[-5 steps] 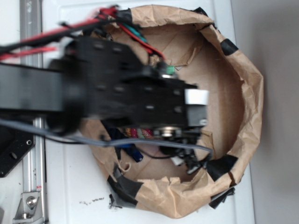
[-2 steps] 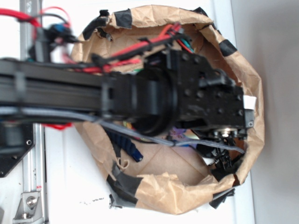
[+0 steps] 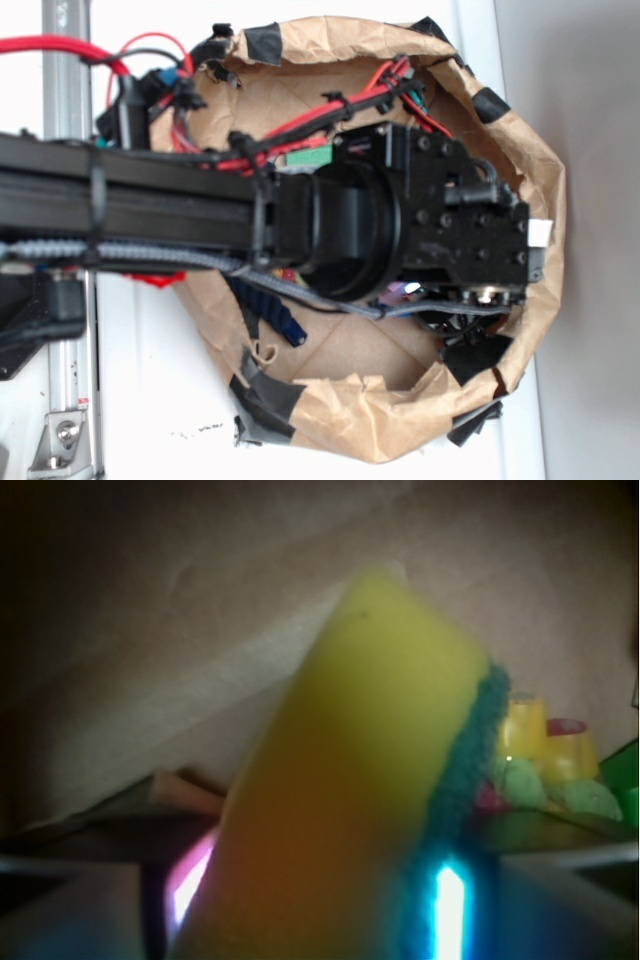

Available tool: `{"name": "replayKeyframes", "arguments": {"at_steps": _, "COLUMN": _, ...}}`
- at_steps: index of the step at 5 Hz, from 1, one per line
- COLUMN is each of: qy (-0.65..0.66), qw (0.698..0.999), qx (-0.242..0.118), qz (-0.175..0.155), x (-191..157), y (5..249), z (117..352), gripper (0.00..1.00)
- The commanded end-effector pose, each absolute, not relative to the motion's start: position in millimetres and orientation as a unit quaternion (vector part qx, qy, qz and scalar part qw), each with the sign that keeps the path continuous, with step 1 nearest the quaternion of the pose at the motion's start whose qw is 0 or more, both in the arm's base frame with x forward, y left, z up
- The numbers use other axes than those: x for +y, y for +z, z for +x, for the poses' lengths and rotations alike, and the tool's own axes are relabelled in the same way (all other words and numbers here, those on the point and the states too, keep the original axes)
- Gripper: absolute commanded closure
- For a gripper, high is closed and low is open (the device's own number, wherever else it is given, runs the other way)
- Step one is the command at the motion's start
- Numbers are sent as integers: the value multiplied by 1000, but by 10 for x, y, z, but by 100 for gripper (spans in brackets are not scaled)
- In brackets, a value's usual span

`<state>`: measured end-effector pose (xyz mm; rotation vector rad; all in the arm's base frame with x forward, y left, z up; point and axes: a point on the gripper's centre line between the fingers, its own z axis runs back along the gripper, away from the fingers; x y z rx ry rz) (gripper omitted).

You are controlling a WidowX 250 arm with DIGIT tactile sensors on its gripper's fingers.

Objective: Grab the green sponge.

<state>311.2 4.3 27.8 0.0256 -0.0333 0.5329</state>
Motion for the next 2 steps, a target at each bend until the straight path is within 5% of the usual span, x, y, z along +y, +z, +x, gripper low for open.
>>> {"name": "replayKeyframes", "arguments": {"at_steps": 1, "qy": 126, "qw": 991, "qx": -44, "qz": -24, "x": 117, "y": 1227, "z": 2828, "gripper": 100}}
{"name": "replayKeyframes", "arguments": {"at_steps": 2, "qy": 35, "qw": 999, "qx": 4, "qz": -3, "x": 200, "y": 1596, "z": 2604, "gripper": 100}}
